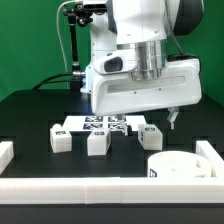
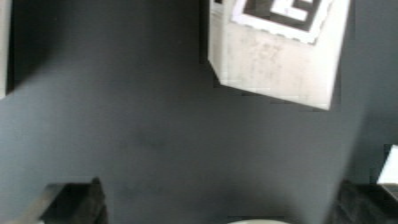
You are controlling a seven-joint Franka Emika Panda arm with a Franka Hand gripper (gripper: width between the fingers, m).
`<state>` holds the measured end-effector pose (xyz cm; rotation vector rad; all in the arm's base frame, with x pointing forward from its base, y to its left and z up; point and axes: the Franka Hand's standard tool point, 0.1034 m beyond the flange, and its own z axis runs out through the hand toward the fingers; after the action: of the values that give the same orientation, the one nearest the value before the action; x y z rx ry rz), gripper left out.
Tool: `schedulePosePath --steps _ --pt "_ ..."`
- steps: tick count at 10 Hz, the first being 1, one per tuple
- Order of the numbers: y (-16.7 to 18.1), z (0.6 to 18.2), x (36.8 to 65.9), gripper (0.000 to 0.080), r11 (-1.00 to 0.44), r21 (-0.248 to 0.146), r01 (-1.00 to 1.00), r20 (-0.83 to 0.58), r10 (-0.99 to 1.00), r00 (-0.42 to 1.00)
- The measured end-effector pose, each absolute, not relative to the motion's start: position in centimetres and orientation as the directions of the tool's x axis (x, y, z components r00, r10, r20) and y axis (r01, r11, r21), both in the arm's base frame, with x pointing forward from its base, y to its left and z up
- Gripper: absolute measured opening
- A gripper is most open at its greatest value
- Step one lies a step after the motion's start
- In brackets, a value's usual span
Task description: Assemble stool
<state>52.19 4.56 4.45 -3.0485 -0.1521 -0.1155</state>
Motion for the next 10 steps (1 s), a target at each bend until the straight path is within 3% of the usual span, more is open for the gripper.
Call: schedulePosePath --steps 4,7,10 --pt "5.0 4.4 52.1 0.0649 -0.962 -0.127 -0.243 0.041 -0.250 0.967" --pt "6.7 4.2 51.4 0.0649 -0.963 -0.080 -0.259 0.016 -0.261 0.965" --pt "6.7 4.1 51.2 0.0649 -0.966 -0.071 -0.249 -0.009 -0.249 0.969"
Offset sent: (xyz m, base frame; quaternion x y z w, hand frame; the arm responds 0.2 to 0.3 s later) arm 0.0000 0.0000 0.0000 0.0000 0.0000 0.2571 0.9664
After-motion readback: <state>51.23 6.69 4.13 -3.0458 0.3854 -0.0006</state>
